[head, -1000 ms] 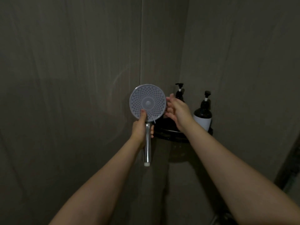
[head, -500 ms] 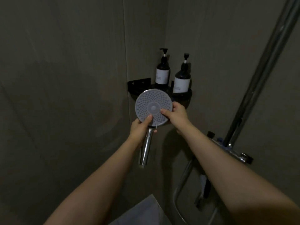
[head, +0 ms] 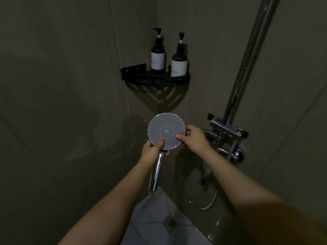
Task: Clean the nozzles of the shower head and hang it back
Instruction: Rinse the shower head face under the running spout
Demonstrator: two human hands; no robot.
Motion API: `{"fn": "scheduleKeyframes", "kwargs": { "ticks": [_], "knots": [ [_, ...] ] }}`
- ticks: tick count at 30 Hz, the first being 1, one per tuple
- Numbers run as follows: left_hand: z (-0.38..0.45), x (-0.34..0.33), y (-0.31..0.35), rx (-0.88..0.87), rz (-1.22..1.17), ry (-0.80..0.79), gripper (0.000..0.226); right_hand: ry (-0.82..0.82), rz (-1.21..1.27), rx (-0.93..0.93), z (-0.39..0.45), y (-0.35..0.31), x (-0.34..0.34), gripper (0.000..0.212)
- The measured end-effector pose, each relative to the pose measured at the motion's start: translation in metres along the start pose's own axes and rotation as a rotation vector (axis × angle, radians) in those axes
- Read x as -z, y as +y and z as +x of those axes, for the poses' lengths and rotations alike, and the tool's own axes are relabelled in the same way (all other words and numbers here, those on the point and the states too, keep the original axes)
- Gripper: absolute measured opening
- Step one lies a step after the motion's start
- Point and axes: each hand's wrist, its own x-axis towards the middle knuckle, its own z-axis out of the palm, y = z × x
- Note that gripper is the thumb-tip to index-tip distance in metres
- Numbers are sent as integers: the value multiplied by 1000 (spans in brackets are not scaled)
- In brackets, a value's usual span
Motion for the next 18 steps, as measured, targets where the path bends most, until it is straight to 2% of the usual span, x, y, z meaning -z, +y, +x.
{"fn": "scheduleKeyframes", "kwargs": {
  "ticks": [2,7,10,12,15,18],
  "knots": [
    [-8,5,-4,34,-7,-25,34,44,1,-42,-8,8,3,13],
    [-17,23,-14,86,43,-43,35,94,75,-127,-28,23,6,19],
    [-20,23,-19,98,65,-52,34,88,109,-147,-39,26,4,15],
    [-23,20,-22,106,33,-74,36,40,209,-186,-44,28,2,10],
    [-29,9,-22,92,-69,-145,36,-100,358,-257,-48,26,-5,33],
    [-18,-1,-12,37,-179,-180,37,-200,383,-243,-43,22,-13,28]
  ]
}}
